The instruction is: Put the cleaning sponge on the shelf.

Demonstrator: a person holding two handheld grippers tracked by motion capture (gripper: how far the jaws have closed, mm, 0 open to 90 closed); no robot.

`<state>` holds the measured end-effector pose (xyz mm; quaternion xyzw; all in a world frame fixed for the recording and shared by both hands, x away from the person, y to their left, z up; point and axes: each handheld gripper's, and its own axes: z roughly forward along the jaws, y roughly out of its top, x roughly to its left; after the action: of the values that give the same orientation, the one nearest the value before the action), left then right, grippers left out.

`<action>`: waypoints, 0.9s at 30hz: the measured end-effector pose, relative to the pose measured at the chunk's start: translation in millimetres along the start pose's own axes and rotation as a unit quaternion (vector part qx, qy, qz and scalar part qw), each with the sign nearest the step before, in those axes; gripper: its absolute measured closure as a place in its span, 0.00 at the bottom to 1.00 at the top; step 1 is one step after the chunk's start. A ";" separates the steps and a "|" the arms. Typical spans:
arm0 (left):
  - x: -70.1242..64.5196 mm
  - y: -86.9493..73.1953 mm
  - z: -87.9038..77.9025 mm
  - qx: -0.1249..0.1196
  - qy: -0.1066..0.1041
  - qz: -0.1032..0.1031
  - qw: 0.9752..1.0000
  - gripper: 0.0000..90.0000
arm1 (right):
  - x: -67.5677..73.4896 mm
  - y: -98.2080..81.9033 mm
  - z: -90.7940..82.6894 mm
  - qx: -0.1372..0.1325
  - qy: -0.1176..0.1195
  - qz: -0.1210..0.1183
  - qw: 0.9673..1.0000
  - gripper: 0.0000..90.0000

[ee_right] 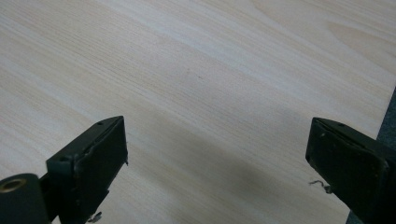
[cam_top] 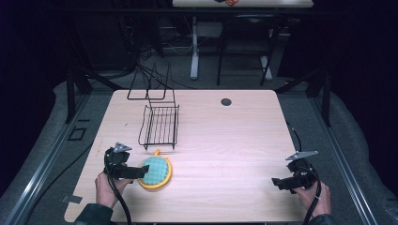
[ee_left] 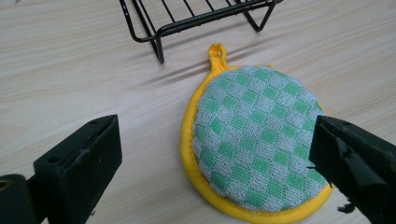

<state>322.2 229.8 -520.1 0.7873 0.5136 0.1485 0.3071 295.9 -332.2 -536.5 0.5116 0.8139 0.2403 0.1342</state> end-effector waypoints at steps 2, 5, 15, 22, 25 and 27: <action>1.0 -0.7 2.2 0.002 -0.002 -0.009 1.000 0.05 | -0.3 -0.1 0.0 0.000 0.000 0.000 1.000 0.06; 2.5 -1.2 8.5 0.012 -0.013 -0.011 1.000 0.05 | 0.0 0.3 -0.5 0.001 -0.001 -0.002 1.000 0.06; -2.0 2.5 26.9 0.033 -0.033 0.002 0.999 0.18 | -0.1 0.0 0.1 0.004 -0.005 -0.002 1.000 0.06; 1.6 8.0 35.1 0.036 -0.034 0.002 0.999 0.42 | 0.3 0.3 0.8 0.007 -0.004 -0.003 1.000 0.06; 3.8 7.9 37.4 0.036 -0.036 -0.004 0.999 0.53 | 0.1 0.0 0.7 0.005 -0.004 -0.002 1.000 0.06; 2.8 7.7 38.2 0.037 -0.036 -0.003 0.999 0.58 | -0.7 -0.4 0.3 0.005 -0.004 -0.002 1.000 0.06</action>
<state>350.0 217.5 -544.8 0.8011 0.5100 0.1000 0.2969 296.0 -332.9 -537.0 0.5116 0.8155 0.2338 0.1357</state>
